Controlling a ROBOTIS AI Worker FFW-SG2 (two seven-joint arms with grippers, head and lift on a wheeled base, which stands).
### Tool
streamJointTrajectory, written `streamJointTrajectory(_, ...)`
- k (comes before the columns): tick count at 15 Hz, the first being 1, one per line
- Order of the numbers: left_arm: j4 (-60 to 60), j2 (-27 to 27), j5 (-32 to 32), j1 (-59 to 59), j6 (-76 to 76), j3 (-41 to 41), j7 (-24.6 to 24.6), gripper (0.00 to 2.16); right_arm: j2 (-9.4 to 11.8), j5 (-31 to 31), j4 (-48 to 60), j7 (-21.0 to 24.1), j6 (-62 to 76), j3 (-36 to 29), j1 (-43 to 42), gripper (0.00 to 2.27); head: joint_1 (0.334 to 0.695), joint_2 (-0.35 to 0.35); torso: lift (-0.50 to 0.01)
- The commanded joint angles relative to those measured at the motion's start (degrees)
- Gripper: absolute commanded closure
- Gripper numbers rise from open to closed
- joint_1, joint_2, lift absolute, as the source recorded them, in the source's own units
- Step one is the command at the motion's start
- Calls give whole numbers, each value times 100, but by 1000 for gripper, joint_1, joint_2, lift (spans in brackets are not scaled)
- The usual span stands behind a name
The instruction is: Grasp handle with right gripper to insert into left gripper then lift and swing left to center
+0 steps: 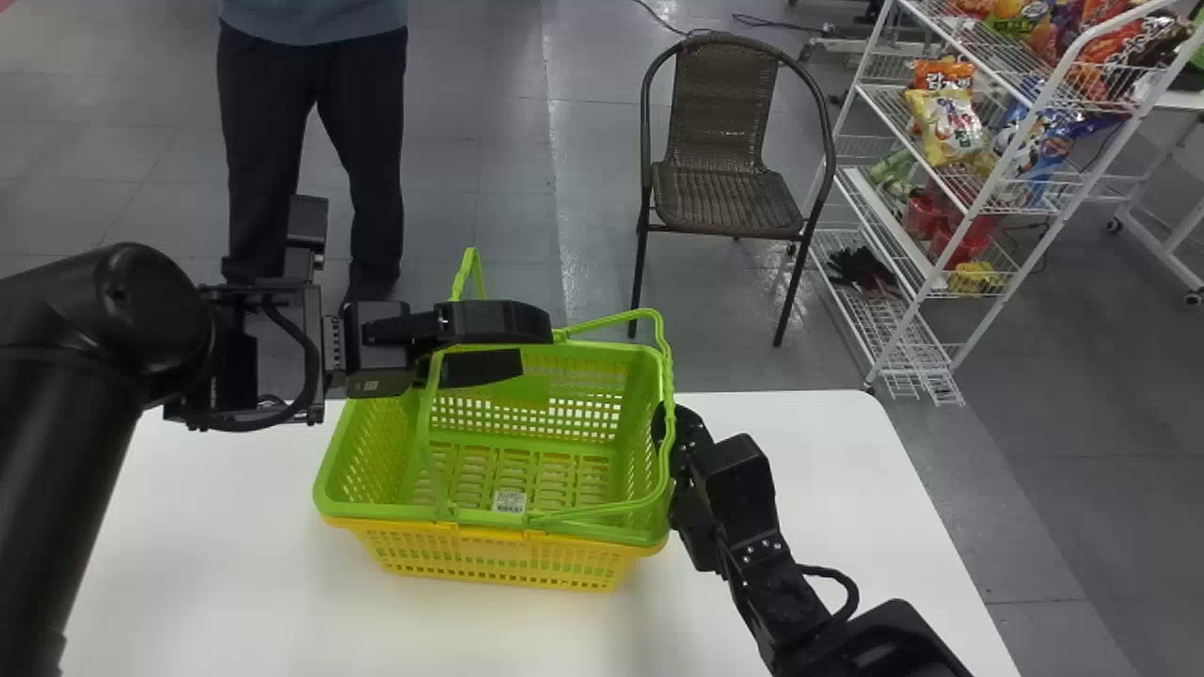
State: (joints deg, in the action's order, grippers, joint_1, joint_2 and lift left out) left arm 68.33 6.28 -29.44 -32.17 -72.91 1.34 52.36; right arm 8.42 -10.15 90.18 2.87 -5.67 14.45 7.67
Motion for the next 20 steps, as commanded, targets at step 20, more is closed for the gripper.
streamJointTrajectory(20, -4, -40, -9, 27, 35, 24, -60, 137, -332, -224, 333, 100, -976, 717, -406, 2216, 695, -59, 0)
